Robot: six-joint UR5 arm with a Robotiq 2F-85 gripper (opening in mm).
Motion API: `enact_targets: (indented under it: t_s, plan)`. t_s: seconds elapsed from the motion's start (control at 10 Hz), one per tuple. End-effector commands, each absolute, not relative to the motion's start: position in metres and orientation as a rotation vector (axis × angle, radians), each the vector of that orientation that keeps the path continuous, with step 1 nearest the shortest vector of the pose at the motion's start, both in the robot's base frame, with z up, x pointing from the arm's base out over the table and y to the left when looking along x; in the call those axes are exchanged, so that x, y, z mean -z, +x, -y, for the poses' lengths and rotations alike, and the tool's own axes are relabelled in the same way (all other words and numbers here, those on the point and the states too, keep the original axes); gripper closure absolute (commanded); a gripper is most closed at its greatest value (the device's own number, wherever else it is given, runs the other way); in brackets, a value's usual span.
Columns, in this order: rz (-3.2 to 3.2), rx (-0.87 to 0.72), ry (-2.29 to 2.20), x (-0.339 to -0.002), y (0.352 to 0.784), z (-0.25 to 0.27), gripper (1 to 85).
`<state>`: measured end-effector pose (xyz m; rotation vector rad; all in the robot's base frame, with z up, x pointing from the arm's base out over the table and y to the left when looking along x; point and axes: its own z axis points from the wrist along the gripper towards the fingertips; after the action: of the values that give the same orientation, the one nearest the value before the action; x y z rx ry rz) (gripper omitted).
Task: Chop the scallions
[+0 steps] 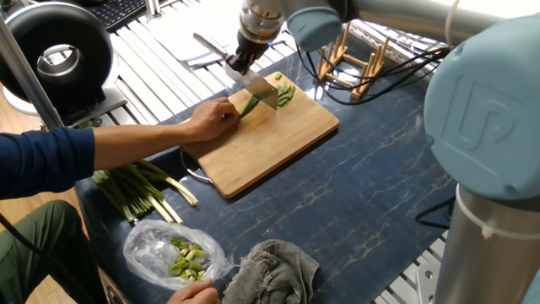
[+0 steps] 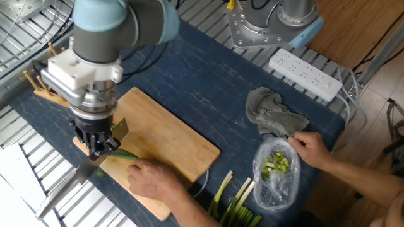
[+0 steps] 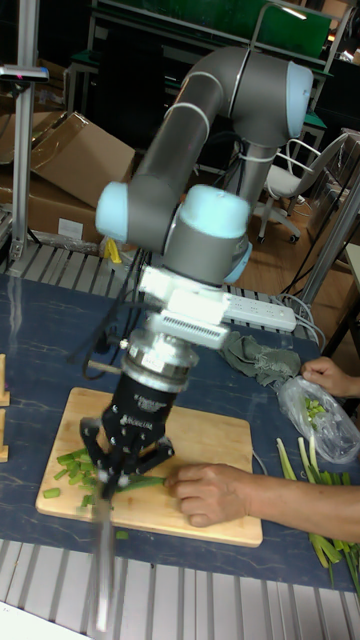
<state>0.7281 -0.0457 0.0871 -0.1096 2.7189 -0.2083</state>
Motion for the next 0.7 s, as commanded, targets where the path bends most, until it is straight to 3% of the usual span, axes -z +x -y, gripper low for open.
enact_targets:
  t_s: [0.0,0.6]
  plan:
    - [-2.738,0.292,-0.197,-0.125,0.718,0.05,84.3]
    - [-2.822,0.088,-0.137,-0.131,0.693,0.014,84.3]
